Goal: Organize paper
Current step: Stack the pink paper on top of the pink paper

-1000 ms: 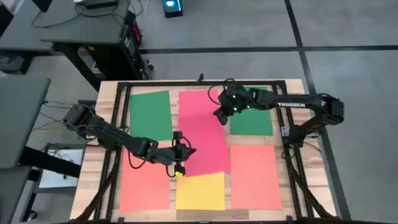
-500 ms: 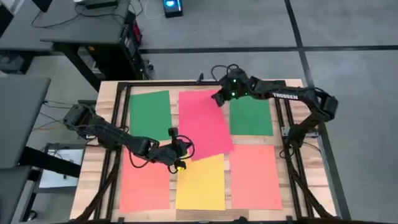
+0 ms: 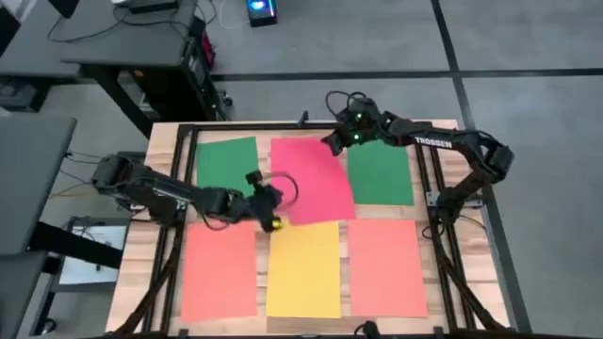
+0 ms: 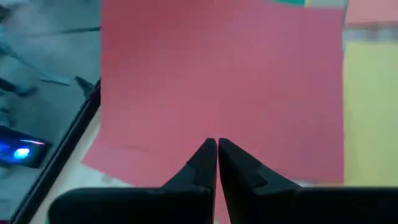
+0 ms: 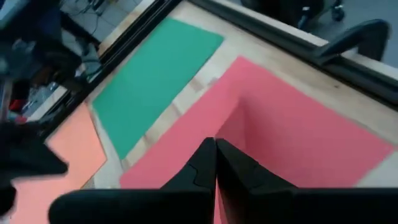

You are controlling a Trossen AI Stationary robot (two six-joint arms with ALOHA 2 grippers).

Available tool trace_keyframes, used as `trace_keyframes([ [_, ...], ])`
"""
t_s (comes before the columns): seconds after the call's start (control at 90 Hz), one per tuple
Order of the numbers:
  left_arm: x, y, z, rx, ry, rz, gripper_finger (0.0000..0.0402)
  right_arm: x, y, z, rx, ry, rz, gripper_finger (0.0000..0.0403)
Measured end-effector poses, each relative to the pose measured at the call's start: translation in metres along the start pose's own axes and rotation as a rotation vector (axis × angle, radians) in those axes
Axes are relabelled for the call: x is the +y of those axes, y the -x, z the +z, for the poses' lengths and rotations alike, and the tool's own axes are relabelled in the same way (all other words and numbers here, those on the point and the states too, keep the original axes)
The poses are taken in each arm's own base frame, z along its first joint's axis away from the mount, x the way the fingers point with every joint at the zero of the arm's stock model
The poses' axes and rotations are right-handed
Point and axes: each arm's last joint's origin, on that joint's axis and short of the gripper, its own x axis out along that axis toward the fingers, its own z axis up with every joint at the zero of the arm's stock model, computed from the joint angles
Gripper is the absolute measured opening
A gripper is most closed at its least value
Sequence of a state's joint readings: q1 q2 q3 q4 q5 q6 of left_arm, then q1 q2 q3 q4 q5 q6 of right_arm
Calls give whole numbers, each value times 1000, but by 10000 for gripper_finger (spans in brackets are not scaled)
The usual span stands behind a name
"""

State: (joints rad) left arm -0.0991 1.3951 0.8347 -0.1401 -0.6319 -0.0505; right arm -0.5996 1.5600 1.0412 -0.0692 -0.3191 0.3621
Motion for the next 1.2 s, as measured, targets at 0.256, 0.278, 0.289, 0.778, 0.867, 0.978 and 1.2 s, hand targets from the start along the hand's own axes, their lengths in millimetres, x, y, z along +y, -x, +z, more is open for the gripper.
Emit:
trace_keyframes([
  [0.256, 90, -22, -24, -113, 249, -202, 78, 5, -2, -1, 1, 45, 15, 0],
  [0.278, 96, -24, -27, -132, 274, -216, 86, 6, -2, -1, -2, 49, 16, 0],
  [0.289, 99, -25, -29, -140, 287, -221, 91, 6, -1, -1, -3, 51, 17, 0],
  [0.778, 144, -54, -87, -133, 514, -331, 164, 28, -5, -1, -29, 119, 161, 0],
  [0.867, 150, -66, -94, -148, 524, -368, 166, 30, -5, -2, -28, 123, 168, 0],
  [0.978, 161, -77, -102, -162, 549, -406, 167, 34, -6, -3, -31, 131, 180, 0],
  [1.2, 175, -90, -116, -136, 542, -397, 167, 34, -6, -2, -28, 133, 196, 0],
])
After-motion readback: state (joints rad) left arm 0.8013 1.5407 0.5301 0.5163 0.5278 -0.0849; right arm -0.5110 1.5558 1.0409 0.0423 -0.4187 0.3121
